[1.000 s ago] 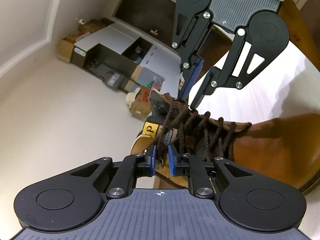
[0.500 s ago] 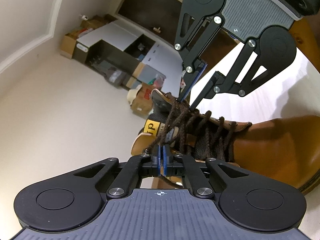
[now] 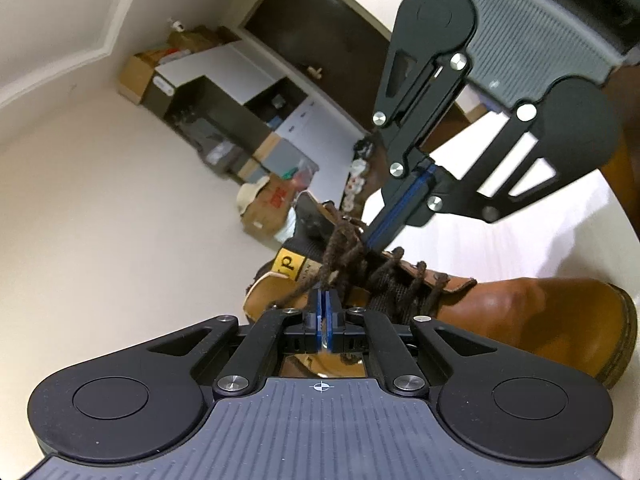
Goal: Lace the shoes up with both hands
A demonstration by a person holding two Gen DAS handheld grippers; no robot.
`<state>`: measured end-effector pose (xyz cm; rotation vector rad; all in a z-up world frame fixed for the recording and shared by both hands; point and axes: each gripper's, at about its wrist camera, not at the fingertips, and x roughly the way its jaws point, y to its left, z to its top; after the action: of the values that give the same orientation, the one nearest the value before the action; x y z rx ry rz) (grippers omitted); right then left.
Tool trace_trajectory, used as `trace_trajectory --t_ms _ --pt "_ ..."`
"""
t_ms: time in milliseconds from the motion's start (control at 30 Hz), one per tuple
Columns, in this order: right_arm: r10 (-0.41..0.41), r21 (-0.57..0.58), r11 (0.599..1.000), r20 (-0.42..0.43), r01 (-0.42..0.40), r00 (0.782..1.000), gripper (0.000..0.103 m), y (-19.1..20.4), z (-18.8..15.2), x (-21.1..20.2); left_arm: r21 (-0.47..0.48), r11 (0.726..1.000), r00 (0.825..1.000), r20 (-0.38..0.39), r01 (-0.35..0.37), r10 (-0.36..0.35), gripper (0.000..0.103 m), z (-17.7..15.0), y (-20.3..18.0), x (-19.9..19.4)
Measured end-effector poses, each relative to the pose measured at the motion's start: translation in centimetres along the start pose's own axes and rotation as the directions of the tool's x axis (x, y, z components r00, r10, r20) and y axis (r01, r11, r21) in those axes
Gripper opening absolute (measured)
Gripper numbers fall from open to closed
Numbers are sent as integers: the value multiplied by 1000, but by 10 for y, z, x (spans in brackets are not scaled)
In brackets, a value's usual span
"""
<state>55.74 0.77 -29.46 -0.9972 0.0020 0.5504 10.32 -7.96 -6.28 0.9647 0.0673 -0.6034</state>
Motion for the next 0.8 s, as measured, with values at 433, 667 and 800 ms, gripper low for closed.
trace_trajectory --t_ms 433,667,800 --pt "4 306 952 -102 27 995 15 -42 -43 21 -235 970 997 -65 -62 48 14 -19 23 -7" --pt "84 568 823 -117 -3 990 14 -70 -63 46 -461 872 964 -264 -166 44 14 -34 33 9" --pt "117 645 763 -216 51 969 14 -75 -63 55 -556 801 950 -307 -223 51 14 -42 34 6"
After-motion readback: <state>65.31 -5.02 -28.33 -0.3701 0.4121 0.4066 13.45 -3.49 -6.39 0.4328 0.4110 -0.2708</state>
